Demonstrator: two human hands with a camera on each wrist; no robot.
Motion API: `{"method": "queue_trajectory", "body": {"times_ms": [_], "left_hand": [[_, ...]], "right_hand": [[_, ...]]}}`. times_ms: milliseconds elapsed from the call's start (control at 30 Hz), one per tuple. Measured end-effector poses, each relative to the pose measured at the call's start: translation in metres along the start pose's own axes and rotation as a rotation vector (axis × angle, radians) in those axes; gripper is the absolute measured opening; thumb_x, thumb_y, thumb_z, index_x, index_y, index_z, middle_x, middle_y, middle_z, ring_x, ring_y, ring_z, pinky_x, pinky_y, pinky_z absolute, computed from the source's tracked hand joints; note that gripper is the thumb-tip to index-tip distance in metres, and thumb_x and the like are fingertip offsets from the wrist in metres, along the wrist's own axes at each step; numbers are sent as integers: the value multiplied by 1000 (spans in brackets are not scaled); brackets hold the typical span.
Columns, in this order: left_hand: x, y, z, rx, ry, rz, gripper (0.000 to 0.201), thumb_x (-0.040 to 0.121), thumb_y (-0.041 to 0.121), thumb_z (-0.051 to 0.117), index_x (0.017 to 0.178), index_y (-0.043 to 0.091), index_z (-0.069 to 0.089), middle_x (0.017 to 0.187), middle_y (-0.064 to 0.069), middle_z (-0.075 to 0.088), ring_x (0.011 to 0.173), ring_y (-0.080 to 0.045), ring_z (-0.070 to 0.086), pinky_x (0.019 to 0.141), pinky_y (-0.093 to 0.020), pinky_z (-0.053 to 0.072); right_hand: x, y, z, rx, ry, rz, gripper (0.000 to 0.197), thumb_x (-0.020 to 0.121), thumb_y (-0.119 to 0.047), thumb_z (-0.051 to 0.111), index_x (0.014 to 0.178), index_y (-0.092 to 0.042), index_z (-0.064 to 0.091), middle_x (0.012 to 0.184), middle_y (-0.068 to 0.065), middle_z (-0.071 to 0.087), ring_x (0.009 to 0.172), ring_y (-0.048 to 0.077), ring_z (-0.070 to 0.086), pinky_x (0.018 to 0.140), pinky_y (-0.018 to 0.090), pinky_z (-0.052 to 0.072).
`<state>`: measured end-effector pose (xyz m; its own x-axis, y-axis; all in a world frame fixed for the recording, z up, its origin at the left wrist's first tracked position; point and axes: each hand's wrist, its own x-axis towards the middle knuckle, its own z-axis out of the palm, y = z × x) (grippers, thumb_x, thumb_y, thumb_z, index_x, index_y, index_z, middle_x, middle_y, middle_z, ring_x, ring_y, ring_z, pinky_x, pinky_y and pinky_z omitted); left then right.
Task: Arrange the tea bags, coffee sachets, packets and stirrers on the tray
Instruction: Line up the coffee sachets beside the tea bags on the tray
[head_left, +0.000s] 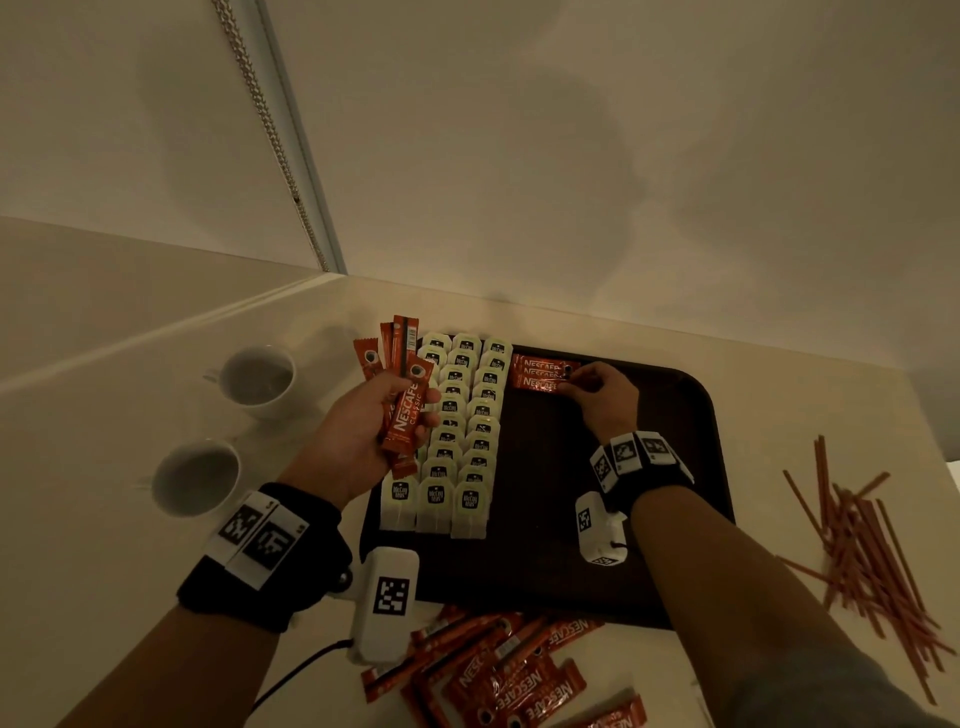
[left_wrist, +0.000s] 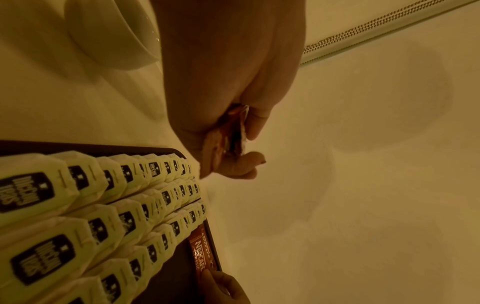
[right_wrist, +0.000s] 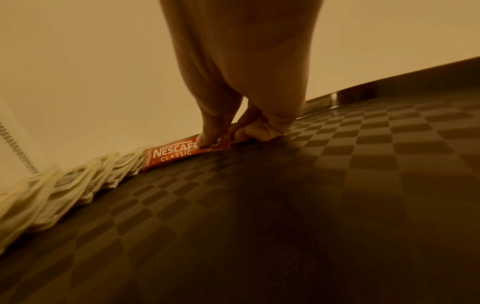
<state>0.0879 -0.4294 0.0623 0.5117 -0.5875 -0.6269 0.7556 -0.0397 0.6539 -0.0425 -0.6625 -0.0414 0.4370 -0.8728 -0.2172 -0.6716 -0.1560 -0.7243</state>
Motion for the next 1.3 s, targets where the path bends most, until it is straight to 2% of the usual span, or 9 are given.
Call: {"method": "queue_trajectory", "body": {"times_ms": [400,633,733,833,933,1033,1167,1233,1300], "left_hand": [[4,-3,0,32,-20,9,20,96,11,40,107,6,56,81,-10,67,58,-15,62,43,-19,47],[5,-8,2,68,-94,58,21,97,12,46,113,7,60,97,-12,72,77,-20,70,57,-24,56],[7,-9,6,121,-109,63,18,96,13,49,108,7,61,89,-12,70,72,-18,70,58,-24,56],[8,-9,15,207,-125,98,14,95,13,51,102,8,62,79,-9,67,63,-16,68,59,-25,58],[8,-10,21,220,-157,175,24,95,14,51,115,7,61,97,-12,69,81,-21,70,73,-31,58],[9,-10,22,192,-142,218,28,95,16,52,121,8,59,109,-12,70,98,-26,68,81,-34,57],[9,-12,20,331,-58,301,27,93,19,57,114,3,60,89,-10,71,73,-20,69,63,-28,57],[8,-13,18,398,-16,355,20,90,19,61,105,6,62,75,-5,67,56,-12,61,49,-22,50],[8,-13,15,434,6,391,13,88,24,64,93,11,63,66,1,61,50,-9,52,47,-19,42]], "right_hand": [[5,0,5,-41,49,-15,31,76,-19,76,102,-10,62,108,6,64,95,11,55,84,23,43],[-3,-9,0,49,68,-29,27,81,-24,72,100,-10,60,101,2,62,98,15,59,82,23,45],[-24,-45,-7,210,-107,-156,20,91,-28,59,102,-12,58,97,-5,60,91,9,58,86,31,52],[-53,-89,-14,285,-469,-276,25,94,-31,52,112,-14,58,102,-2,64,85,4,60,71,19,50],[-72,-111,-17,274,-609,-367,35,84,-26,68,117,-22,55,101,-2,65,88,6,65,74,19,55],[-81,-111,-13,276,-594,-406,41,83,-17,70,119,-22,52,100,7,64,88,19,67,75,28,58],[-85,-104,-14,590,-587,-275,48,82,-3,68,119,-22,46,107,17,62,93,29,65,80,41,57],[-87,-101,-15,712,-581,-211,46,83,2,64,116,-23,45,106,18,58,92,26,64,81,37,57],[-89,-100,-14,749,-550,-181,29,87,2,58,110,-14,49,108,16,55,95,23,63,79,30,57]]}}
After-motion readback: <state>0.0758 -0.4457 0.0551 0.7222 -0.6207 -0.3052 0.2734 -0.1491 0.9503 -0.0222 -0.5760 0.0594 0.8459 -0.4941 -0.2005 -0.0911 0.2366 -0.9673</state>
